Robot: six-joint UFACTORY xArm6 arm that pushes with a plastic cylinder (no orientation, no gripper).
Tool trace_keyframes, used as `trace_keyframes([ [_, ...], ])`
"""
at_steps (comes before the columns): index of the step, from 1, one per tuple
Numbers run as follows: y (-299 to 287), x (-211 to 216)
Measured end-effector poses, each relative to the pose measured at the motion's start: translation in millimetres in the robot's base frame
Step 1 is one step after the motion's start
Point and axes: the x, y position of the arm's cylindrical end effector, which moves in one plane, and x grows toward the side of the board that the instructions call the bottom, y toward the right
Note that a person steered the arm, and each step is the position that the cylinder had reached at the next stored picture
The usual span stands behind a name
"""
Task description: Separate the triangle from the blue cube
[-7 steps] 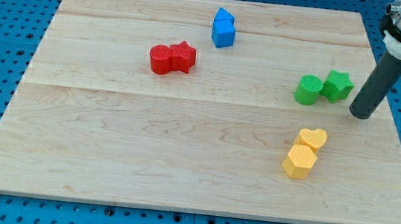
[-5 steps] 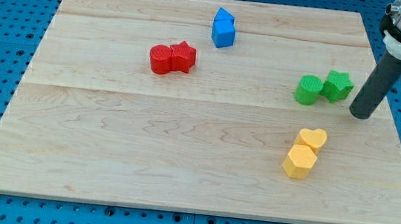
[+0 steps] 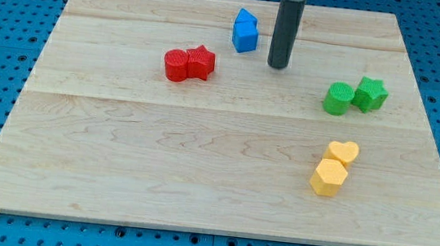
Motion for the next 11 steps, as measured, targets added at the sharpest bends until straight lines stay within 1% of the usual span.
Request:
trace_keyframes([
  [1,-11.7,-28.0],
  [2,2.8,-63.5],
  [3,-39.8,-77.2],
  [4,-132.7,-76.6],
  [5,-79.2,-81.6],
  [6,-87.2,-58.9],
  [7,-155.0,-55.0],
  [9,-165.6,-45.4],
  [10,-205.4,-32.1],
  [11,-212.1,-15.4],
])
